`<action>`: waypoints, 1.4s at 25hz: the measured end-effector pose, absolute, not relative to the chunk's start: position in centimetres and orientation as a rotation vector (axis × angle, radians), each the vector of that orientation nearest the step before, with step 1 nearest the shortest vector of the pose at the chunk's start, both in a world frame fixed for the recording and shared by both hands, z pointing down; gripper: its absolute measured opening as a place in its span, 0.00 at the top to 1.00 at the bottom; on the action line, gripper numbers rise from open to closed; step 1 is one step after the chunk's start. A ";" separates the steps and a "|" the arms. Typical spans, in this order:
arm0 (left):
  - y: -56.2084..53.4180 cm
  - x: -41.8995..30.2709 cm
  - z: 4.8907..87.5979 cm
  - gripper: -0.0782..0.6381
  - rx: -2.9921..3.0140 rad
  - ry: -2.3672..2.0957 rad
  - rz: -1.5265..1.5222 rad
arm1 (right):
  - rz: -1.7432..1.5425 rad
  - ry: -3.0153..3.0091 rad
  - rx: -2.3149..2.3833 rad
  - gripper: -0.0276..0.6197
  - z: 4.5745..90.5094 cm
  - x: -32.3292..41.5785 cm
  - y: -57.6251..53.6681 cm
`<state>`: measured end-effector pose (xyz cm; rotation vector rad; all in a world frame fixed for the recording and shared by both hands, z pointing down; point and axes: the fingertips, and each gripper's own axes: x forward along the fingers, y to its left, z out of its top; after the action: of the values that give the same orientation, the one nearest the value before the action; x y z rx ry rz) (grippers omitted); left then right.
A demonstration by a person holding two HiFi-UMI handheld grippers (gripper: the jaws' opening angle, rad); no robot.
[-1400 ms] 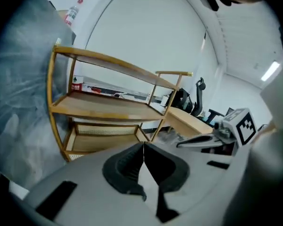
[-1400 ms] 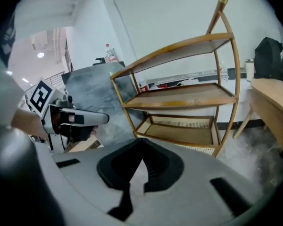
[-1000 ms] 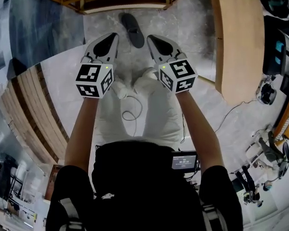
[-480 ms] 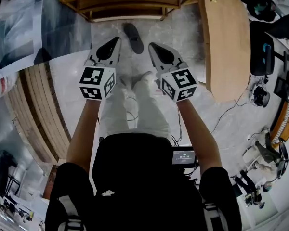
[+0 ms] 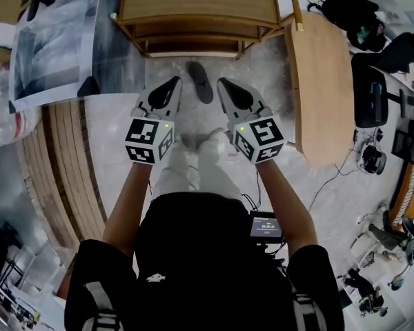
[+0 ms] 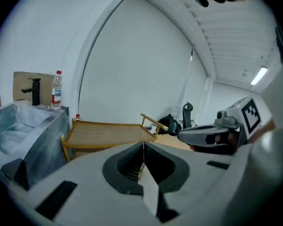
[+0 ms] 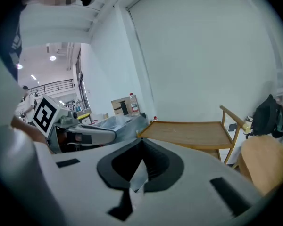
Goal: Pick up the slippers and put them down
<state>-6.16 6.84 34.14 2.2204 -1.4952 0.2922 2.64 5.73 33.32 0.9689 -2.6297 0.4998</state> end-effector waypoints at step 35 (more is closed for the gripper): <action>12.4 -7.3 14.6 0.88 2.493 -1.613 0.080 | 0.162 -2.848 1.068 0.96 14.7 -0.1 11.4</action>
<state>-7.32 12.40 14.62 2.4928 -1.6132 0.0802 -0.07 11.43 14.74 1.0680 -2.8475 0.1617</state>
